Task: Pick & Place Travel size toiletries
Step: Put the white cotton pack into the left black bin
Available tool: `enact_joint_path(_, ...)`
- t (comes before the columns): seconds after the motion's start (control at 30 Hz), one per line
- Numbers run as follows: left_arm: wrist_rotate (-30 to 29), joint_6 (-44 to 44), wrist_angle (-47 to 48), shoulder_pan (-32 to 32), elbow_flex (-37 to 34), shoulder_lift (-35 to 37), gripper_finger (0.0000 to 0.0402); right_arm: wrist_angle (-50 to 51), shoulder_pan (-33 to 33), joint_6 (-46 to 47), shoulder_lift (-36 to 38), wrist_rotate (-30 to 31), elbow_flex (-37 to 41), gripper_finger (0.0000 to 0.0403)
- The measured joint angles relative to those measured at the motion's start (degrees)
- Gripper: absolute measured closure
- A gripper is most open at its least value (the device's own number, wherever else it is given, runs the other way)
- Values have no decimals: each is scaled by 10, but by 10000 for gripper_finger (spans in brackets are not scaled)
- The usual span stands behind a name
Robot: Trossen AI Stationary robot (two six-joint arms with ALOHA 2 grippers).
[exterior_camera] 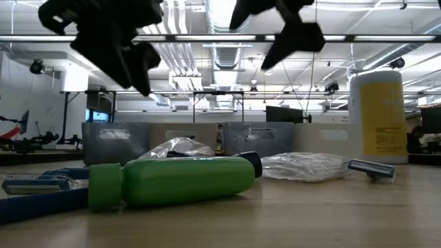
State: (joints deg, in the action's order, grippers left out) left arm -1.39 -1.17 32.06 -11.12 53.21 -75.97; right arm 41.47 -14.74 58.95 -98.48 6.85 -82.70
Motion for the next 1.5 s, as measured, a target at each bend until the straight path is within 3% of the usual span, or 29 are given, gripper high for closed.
enact_joint_path(0.2, -43, -26, -21, -11, 0, -78, 175, -37, 0, -23, -50, 40, -1, 39)
enact_joint_path(0.4, -140, 21, -80, -14, 1, -115, 175, -38, -9, -24, -42, 43, -1, 39)
enact_joint_path(0.6, -80, 152, -138, 2, 9, -116, 175, -9, -28, 8, -3, 55, -1, 39)
enact_joint_path(1.0, 37, 253, -111, 82, 65, -185, 192, 6, -27, 41, 9, 83, -2, 39)
enact_joint_path(1.33, 42, 270, -77, 85, 81, -235, 197, 24, -27, 64, 9, 83, -2, 39)
enact_joint_path(1.5, 43, 280, -42, 85, 85, -232, 228, 28, -27, 67, 9, 83, -2, 39)
